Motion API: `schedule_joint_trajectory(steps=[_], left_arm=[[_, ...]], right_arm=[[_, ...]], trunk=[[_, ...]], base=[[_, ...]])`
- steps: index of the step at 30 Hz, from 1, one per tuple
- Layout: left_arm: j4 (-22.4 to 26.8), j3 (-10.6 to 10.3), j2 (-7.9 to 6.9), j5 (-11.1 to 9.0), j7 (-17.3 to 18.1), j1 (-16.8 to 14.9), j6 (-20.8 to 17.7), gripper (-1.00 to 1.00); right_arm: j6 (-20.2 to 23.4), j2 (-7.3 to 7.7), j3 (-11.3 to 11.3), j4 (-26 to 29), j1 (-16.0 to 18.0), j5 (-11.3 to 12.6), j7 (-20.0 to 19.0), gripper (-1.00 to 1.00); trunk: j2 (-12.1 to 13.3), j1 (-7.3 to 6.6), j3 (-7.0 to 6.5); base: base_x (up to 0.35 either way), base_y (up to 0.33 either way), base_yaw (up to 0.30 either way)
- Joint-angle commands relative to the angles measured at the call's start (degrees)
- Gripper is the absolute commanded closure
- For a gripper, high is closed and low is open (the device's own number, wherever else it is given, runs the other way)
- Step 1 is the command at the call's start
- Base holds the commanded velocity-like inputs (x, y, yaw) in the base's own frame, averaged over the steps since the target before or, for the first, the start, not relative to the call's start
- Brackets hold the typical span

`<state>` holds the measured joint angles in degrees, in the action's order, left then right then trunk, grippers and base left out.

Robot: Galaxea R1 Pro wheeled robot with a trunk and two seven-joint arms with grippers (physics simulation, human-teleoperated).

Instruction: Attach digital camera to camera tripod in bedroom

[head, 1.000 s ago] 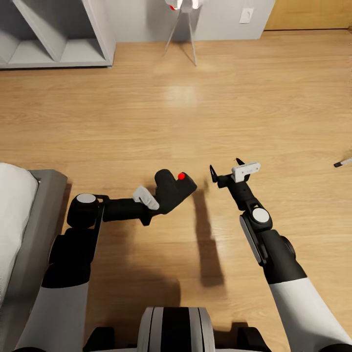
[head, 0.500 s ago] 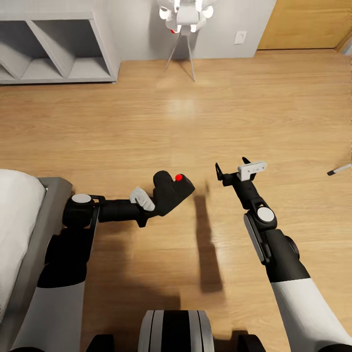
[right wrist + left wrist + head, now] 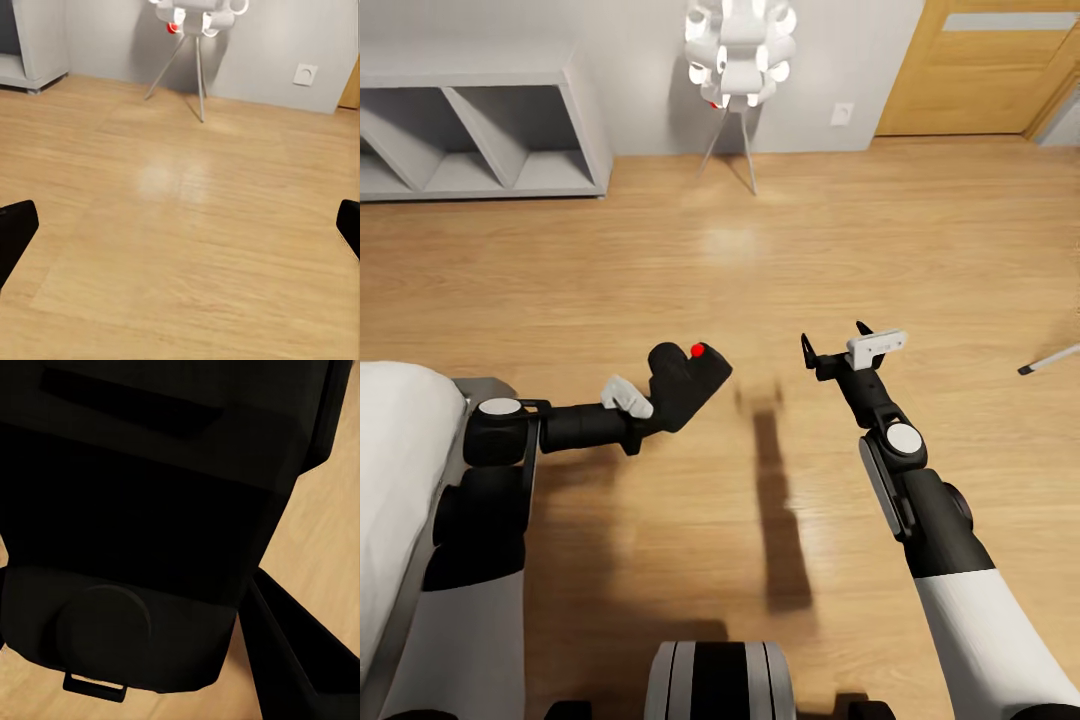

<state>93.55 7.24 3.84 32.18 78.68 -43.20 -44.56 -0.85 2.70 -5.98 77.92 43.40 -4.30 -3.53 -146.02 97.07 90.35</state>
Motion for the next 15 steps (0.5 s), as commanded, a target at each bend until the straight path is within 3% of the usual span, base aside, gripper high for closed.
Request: schedule_joint_trajectory(steps=[1, 15], left_arm=[[0.1, 0.2, 0.06, 0.5, 0.8, 0.0, -0.6, 1.00], [0.1, 0.7, -0.14, 0.5, 1.8, 0.0, -0.8, 1.00]], right_arm=[[-0.1, 0.03, 0.0, 0.0, 0.0, -0.4, -0.1, -1.00], [0.0, 0.03, 0.2, 0.4, 0.0, -0.4, -0.1, -1.00]], trunk=[[0.0, -0.03, -0.20], [0.2, -0.39, -3.30]], base=[[0.000, 0.000, 0.000], [0.000, 0.000, 0.000]])
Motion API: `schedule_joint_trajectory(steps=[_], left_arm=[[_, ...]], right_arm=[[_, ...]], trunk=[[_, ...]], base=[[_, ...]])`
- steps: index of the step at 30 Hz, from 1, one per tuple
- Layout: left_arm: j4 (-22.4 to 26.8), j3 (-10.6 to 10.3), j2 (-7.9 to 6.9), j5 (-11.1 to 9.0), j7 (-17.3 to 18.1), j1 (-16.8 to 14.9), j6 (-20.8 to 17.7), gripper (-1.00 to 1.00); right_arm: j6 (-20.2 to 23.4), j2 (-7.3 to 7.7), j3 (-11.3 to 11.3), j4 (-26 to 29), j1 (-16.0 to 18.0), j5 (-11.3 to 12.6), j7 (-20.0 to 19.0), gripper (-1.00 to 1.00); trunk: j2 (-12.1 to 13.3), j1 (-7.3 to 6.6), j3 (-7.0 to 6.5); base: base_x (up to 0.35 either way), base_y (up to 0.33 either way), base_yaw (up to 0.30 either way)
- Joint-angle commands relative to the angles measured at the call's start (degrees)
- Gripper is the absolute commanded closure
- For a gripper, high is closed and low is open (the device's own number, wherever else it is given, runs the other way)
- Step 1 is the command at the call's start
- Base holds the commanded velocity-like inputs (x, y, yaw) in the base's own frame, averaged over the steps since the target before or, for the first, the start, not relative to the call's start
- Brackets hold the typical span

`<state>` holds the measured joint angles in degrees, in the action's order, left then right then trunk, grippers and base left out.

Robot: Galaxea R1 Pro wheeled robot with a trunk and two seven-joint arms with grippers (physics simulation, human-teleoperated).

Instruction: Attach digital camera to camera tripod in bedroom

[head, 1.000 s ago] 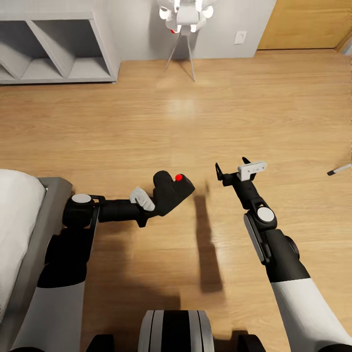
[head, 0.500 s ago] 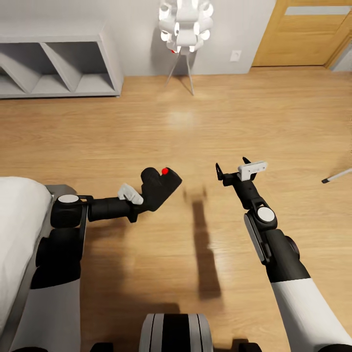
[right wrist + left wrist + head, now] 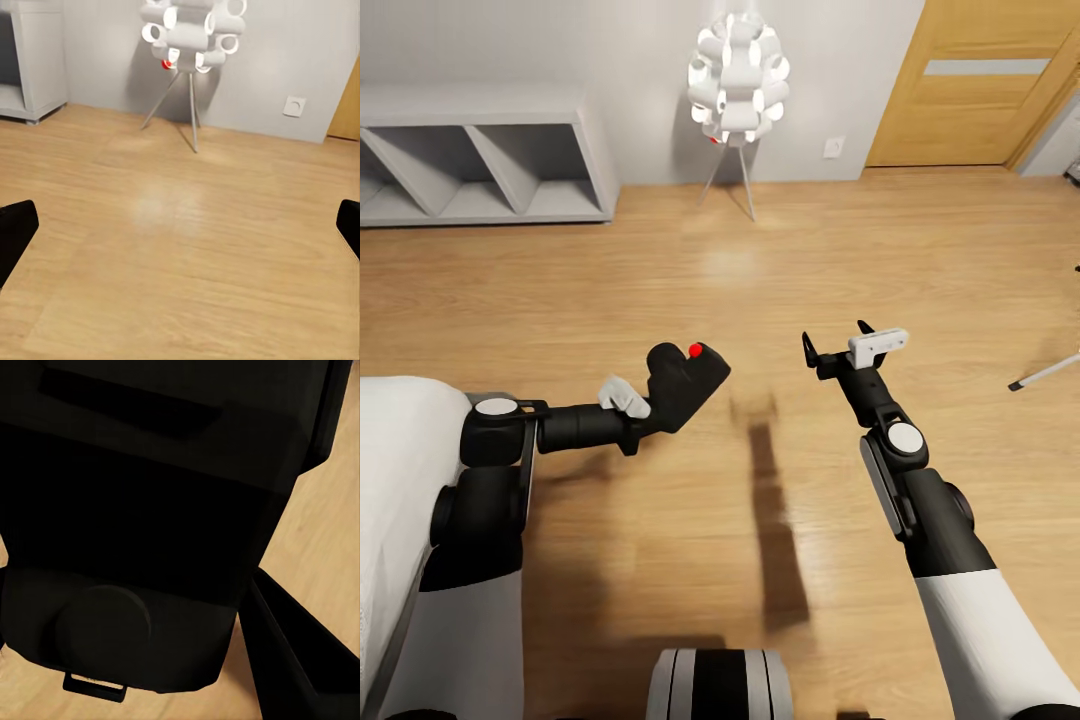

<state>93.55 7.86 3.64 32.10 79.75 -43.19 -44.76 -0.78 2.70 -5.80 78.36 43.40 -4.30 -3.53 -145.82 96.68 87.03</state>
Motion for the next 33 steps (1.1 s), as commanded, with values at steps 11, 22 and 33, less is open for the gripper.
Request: schedule_joint_trajectory(steps=[11, 22, 33], left_arm=[[0.1, 0.2, 0.14, 0.5, 1.7, 0.0, -2.9, 1.00], [0.1, 0.4, 0.71, 0.5, 2.9, 0.0, -4.0, 1.00], [0.1, 0.4, 0.88, 0.5, 10.3, 0.0, -6.1, 1.00]], right_arm=[[1.0, 0.03, 0.1, 0.0, 0.0, -0.4, 0.0, -1.00], [2.0, 0.03, 0.0, 0.0, 0.0, -0.4, 0.0, -1.00], [5.0, 0.04, 0.0, 0.0, -1.2, -0.5, 0.0, -1.00]], trunk=[[0.1, -0.29, -2.41], [0.3, -0.57, -4.85], [0.4, -0.86, -7.28]], base=[[0.000, 0.000, 0.000], [0.000, 0.000, 0.000], [0.000, 0.000, 0.000]])
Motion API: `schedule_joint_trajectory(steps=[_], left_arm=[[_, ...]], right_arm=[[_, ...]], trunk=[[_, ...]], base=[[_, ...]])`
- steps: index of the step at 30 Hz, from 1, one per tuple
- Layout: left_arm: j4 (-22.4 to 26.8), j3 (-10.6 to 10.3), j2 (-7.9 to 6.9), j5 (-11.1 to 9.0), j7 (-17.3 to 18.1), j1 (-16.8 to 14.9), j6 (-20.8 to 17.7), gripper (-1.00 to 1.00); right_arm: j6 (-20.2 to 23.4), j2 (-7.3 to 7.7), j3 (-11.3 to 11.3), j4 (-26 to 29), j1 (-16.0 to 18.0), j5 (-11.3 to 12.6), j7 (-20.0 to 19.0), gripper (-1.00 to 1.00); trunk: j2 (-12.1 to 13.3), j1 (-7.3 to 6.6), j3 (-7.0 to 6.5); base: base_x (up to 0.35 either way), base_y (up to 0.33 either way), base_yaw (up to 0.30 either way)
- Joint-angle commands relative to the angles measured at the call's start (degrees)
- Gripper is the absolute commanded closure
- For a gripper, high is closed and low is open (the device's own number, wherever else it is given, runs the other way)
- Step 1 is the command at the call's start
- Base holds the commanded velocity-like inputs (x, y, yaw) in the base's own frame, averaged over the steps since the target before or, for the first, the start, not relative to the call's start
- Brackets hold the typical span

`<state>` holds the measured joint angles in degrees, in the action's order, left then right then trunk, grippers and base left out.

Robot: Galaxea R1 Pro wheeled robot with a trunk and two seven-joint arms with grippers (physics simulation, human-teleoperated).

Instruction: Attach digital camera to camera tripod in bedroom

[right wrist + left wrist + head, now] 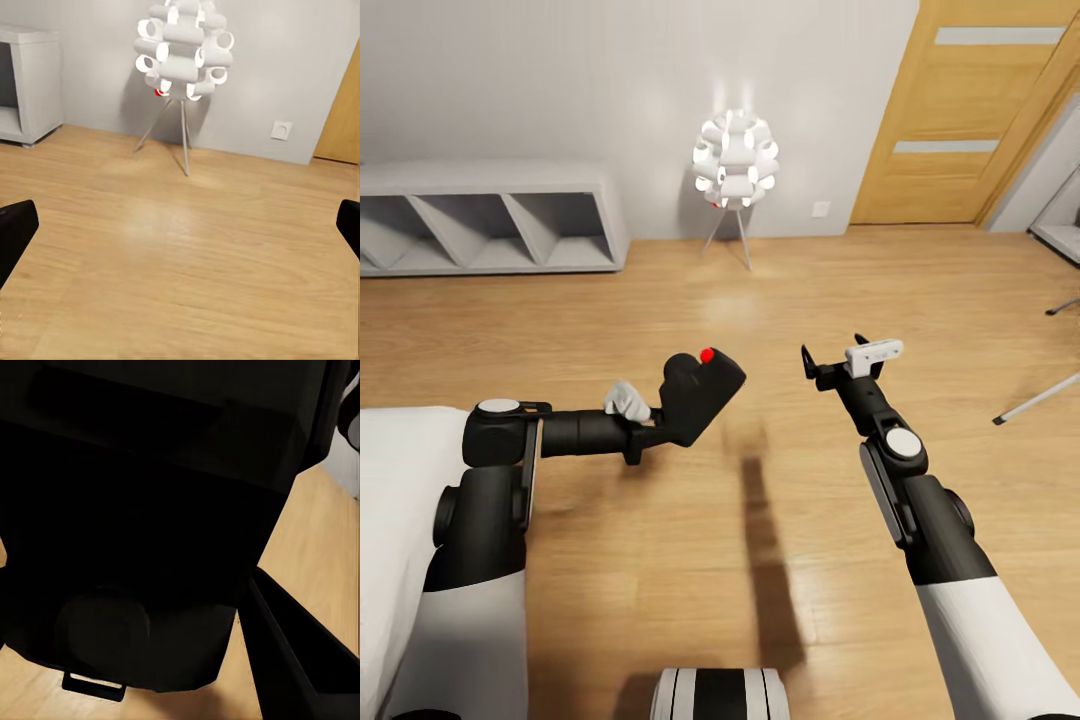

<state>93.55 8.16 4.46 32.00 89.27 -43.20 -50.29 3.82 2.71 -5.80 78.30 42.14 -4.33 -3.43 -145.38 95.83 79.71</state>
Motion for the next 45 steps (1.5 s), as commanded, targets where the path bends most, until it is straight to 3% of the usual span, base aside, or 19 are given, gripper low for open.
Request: schedule_joint_trajectory(steps=[1, 11, 45], left_arm=[[0.0, 0.1, 0.02, 0.6, 0.7, 0.0, -1.0, 1.00], [0.0, -0.1, -0.10, 0.7, 0.7, 0.0, -3.0, 1.00], [0.0, 0.2, -0.14, 0.7, 0.7, 0.0, -3.4, 1.00]], right_arm=[[0.8, 0.03, 0.0, 0.1, -0.1, -0.5, -0.1, -1.00], [3.4, 0.02, -0.1, 0.1, -0.8, -0.4, -0.3, -1.00], [3.7, 0.02, -0.3, 0.1, -1.0, -0.4, -0.4, -1.00]], trunk=[[0.0, -0.03, -0.19], [0.1, -0.29, -2.40], [0.6, -1.17, -9.94]], base=[[0.000, 0.000, 0.000], [0.000, 0.000, 0.000], [0.000, 0.000, 0.000]])
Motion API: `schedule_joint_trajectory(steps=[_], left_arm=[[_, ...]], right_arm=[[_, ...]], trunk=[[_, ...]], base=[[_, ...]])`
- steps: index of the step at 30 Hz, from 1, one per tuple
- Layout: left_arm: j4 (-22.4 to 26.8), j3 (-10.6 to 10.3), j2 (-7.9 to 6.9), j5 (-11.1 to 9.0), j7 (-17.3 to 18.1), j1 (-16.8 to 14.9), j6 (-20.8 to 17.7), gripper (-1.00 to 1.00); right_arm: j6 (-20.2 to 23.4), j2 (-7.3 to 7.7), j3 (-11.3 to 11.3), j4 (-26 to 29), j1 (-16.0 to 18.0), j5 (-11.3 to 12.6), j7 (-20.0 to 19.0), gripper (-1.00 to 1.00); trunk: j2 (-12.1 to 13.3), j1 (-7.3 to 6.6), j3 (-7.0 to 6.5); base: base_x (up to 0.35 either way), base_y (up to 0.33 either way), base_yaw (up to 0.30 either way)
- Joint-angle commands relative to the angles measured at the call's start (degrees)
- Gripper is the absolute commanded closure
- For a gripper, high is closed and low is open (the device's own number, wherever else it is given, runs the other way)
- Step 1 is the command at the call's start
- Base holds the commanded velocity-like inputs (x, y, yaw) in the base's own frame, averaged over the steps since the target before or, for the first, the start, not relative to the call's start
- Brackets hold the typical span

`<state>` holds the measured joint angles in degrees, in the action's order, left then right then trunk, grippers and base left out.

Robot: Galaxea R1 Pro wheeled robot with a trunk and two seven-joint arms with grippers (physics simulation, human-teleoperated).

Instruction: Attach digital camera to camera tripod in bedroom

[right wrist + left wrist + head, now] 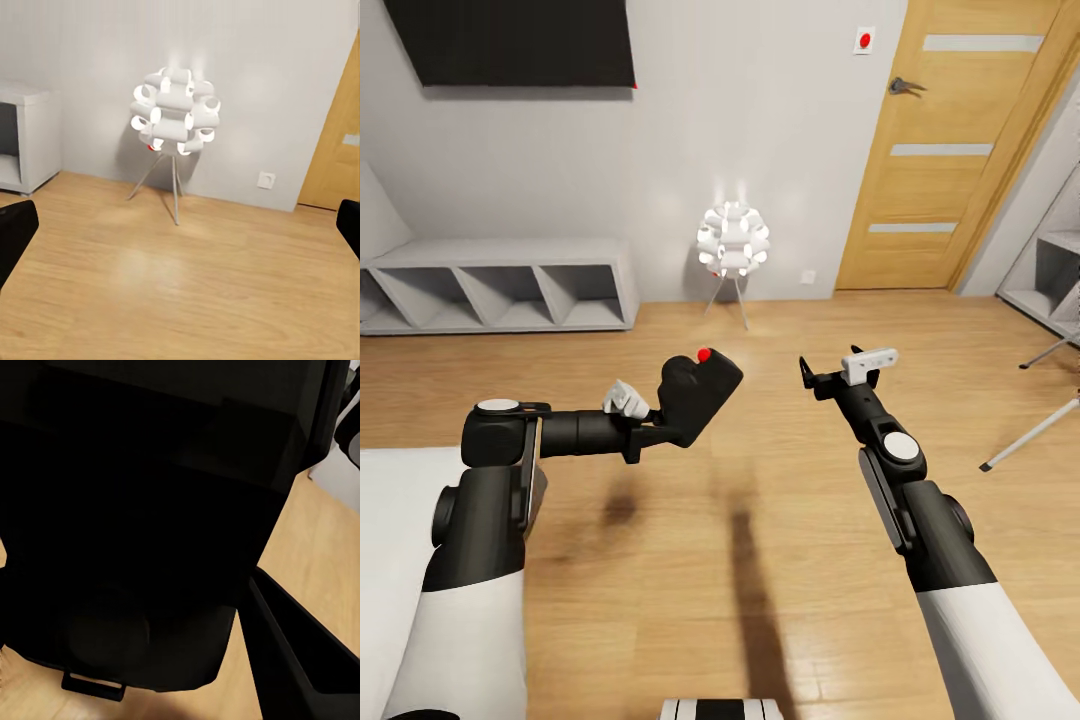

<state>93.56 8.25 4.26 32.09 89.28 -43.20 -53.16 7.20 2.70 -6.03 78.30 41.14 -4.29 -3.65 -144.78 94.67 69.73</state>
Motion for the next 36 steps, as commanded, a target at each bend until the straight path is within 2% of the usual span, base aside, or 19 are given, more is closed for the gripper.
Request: schedule_joint_trajectory(steps=[1, 36], left_arm=[[0.0, 0.1, 0.07, 0.6, 0.7, 0.0, -0.5, 1.00], [0.0, 0.0, 0.05, 0.6, 0.7, 0.0, -1.3, 1.00]], right_arm=[[0.3, 0.03, 0.0, 0.1, 0.0, -0.5, -0.1, -1.00], [0.4, 0.03, 0.0, 0.0, 0.0, -0.5, -0.1, -1.00]], trunk=[[0.0, -0.03, -0.18], [0.5, -0.94, -7.93]], base=[[0.000, 0.000, 0.000], [0.000, 0.000, 0.000]])
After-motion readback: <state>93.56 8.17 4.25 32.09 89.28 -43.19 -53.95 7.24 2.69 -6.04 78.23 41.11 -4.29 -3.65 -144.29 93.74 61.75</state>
